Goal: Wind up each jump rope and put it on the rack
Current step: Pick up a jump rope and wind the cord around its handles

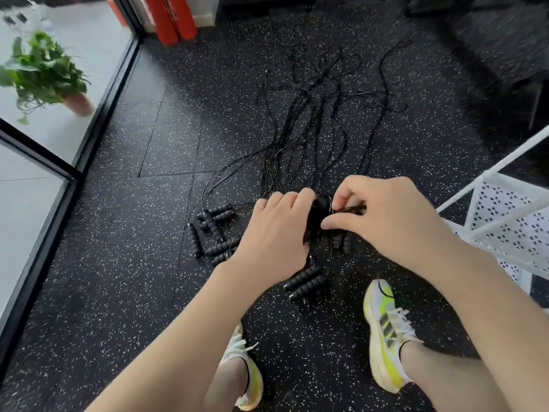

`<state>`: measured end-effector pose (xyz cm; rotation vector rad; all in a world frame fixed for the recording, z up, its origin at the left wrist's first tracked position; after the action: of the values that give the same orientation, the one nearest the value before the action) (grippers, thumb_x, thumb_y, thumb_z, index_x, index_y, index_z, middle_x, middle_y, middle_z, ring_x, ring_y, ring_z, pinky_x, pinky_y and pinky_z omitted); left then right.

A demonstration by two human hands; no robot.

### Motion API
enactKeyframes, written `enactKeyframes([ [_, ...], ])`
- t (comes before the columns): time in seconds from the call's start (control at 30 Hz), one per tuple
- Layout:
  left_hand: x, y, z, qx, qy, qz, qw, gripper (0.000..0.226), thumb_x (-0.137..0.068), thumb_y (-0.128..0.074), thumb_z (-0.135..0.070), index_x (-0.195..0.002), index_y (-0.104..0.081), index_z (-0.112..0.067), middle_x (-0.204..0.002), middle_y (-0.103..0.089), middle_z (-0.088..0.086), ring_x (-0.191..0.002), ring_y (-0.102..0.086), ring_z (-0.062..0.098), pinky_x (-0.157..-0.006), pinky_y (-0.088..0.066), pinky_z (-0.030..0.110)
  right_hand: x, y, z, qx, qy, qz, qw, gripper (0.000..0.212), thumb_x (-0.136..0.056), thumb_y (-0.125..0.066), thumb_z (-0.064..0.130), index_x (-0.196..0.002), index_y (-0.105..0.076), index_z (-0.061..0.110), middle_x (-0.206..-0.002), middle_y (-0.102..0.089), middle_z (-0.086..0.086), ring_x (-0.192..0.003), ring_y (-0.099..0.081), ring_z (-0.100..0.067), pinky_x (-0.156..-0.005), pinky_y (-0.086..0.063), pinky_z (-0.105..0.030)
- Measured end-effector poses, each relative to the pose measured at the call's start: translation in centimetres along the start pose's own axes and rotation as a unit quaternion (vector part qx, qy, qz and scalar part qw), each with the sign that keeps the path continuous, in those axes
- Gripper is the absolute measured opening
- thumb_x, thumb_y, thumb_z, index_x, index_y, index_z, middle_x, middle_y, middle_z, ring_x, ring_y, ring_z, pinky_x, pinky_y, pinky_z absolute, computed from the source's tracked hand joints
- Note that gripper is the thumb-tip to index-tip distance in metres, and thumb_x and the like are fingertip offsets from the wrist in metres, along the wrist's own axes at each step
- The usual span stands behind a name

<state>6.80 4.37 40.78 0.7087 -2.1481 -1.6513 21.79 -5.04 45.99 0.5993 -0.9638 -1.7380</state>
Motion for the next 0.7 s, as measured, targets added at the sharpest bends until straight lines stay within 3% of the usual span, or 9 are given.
enactKeyframes([
  [0.07, 0.0, 0.3, 0.0, 0.015, -0.017, -0.005, 1.0, 0.056, -0.08, -0.071, -0.021, -0.129, -0.045, -0.025, -0.118, -0.059, -0.007, -0.106, -0.048, 0.022, -0.088, -0.035, 0.036, -0.3, 0.6, -0.6, -0.023, -0.004, -0.009, 1.0, 0.03, -0.068, -0.081, 0.058, -0.081, -0.065, 0.037, -0.073, -0.064, 0.022, -0.07, -0.059, 0.004, -0.064, -0.046, -0.027],
  [0.2, -0.1, 0.7, -0.1, 0.049, -0.046, -0.005, 0.998, 0.055, -0.083, -0.071, -0.02, -0.129, -0.045, -0.033, -0.121, -0.06, -0.014, -0.108, -0.047, 0.016, -0.089, -0.038, 0.038, -0.9, 1.3, -1.9, -0.119, -0.011, 0.007, 0.993, 0.015, -0.074, -0.085, 0.039, -0.078, -0.072, 0.035, -0.072, -0.064, 0.027, -0.066, -0.057, 0.004, -0.058, -0.038, -0.01],
  [0.33, 0.0, 0.9, -0.3, 0.093, -0.069, 0.018, 0.993, 0.064, -0.078, -0.074, -0.011, -0.133, -0.048, -0.033, -0.114, -0.053, -0.021, -0.112, -0.044, 0.011, -0.093, -0.042, 0.042, -1.5, 1.5, -3.1, -0.164, -0.009, 0.026, 0.986, 0.005, -0.082, -0.08, 0.035, -0.08, -0.075, 0.036, -0.079, -0.072, 0.016, -0.073, -0.065, -0.003, -0.07, -0.048, -0.025],
  [0.4, 0.1, 1.2, -0.6, 0.13, -0.077, 0.019, 0.988, 0.067, -0.075, -0.074, -0.007, -0.133, -0.05, -0.032, -0.108, -0.045, -0.027, -0.112, -0.044, 0.009, -0.097, -0.041, 0.041, -1.7, 1.4, -3.7, -0.186, -0.012, 0.035, 0.982, 0.005, -0.084, -0.079, 0.033, -0.081, -0.075, 0.035, -0.079, -0.073, 0.018, -0.071, -0.064, 0.001, -0.073, -0.046, -0.025],
  [0.47, 0.2, 1.6, -0.8, 0.18, -0.068, 0.024, 0.981, 0.066, -0.075, -0.074, -0.006, -0.132, -0.052, -0.033, -0.107, -0.045, -0.031, -0.113, -0.045, 0.008, -0.101, -0.039, 0.037, -1.9, 1.2, -4.2, -0.225, -0.004, 0.049, 0.973, 0.003, -0.084, -0.076, 0.034, -0.084, -0.076, 0.031, -0.08, -0.074, 0.016, -0.073, -0.064, 0.002, -0.077, -0.045, -0.024],
  [0.53, 0.4, 2.0, -1.0, 0.228, -0.043, 0.03, 0.972, 0.067, -0.075, -0.075, -0.007, -0.129, -0.052, -0.039, -0.111, -0.051, -0.025, -0.11, -0.051, 0.009, -0.099, -0.042, 0.032, -2.0, 0.8, -4.5, -0.317, -0.019, 0.071, 0.946, 0.014, -0.086, -0.07, 0.032, -0.088, -0.077, 0.02, -0.081, -0.074, 0.009, -0.075, -0.065, -0.007, -0.075, -0.048, -0.025],
  [0.63, 0.4, 2.6, -1.2, 0.286, 0.001, 0.025, 0.958, 0.072, -0.073, -0.079, -0.01, -0.124, -0.048, -0.05, -0.115, -0.06, -0.014, -0.104, -0.06, 0.006, -0.09, -0.047, 0.022, -1.7, -0.3, -4.4, -0.437, -0.059, 0.081, 0.894, 0.019, -0.098, -0.057, 0.008, -0.086, -0.072, 0.006, -0.077, -0.07, 0.002, -0.069, -0.063, -0.007, -0.066, -0.052, -0.023],
  [0.7, 0.3, 3.0, -1.3, 0.318, 0.033, -0.001, 0.947, 0.07, -0.074, -0.081, -0.009, -0.123, -0.049, -0.047, -0.113, -0.065, -0.016, -0.1, -0.063, 0.002, -0.084, -0.047, 0.013, -1.3, -1.7, -3.8, -0.41, -0.072, 0.071, 0.907, 0.027, -0.099, -0.046, -0.008, -0.08, -0.063, -0.001, -0.07, -0.062, -0.003, -0.062, -0.058, -0.004, -0.062, -0.049, -0.019],
])
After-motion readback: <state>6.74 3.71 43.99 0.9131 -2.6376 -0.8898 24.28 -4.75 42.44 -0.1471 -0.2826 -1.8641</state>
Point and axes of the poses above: each hand's wrist, its own x-axis away from the middle knuckle, its own y-axis out of the back of the hand, z = x × y, the point moved 2 cm from there along -x, towards the middle knuckle
